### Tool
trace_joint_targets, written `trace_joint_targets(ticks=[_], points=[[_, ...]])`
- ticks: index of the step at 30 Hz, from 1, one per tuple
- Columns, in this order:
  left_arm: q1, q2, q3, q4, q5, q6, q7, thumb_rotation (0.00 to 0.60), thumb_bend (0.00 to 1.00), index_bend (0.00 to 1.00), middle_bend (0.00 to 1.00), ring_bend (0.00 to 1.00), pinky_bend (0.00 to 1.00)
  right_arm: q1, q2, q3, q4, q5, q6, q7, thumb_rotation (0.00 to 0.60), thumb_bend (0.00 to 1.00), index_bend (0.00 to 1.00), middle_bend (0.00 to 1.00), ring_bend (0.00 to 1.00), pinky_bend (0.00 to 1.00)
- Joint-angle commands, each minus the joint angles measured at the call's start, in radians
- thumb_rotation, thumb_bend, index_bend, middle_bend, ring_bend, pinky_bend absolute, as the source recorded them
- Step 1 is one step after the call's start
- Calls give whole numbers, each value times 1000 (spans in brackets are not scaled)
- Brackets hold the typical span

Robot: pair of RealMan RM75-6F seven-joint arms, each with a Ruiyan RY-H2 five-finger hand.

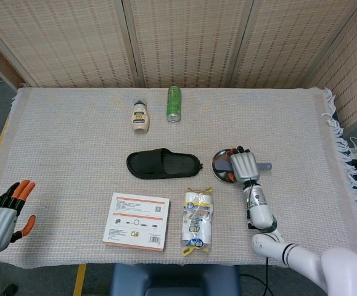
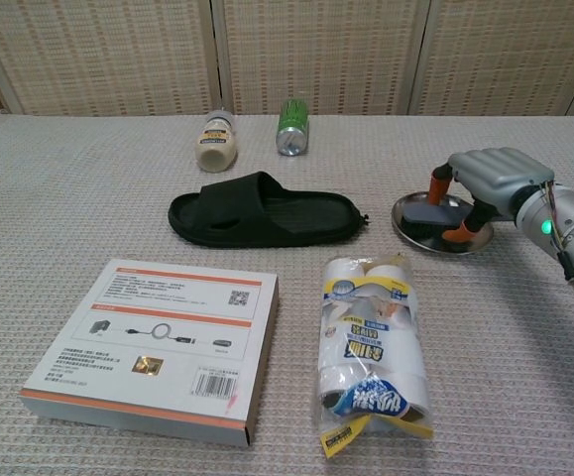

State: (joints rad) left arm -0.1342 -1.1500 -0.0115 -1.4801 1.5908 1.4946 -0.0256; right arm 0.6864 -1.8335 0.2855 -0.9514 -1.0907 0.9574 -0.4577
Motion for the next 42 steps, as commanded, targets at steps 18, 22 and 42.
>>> trace_joint_targets(ticks=[18,22,42], points=[[3,1,5,-3,10,8,5,600,441,0,0,0,188,3,-4,-16,7,-6,23,13,600,145,503,396,324,510],[3,1,4,-4,5,6,8,600,439,0,0,0,188,4,-7,-17,6,-9,30,16,600,148,514,412,341,529],[4,3,5,-4,6,8,8,600,440,0,0,0,188,2,-11,-25,20,-18,33,43,600,201,651,548,508,736]])
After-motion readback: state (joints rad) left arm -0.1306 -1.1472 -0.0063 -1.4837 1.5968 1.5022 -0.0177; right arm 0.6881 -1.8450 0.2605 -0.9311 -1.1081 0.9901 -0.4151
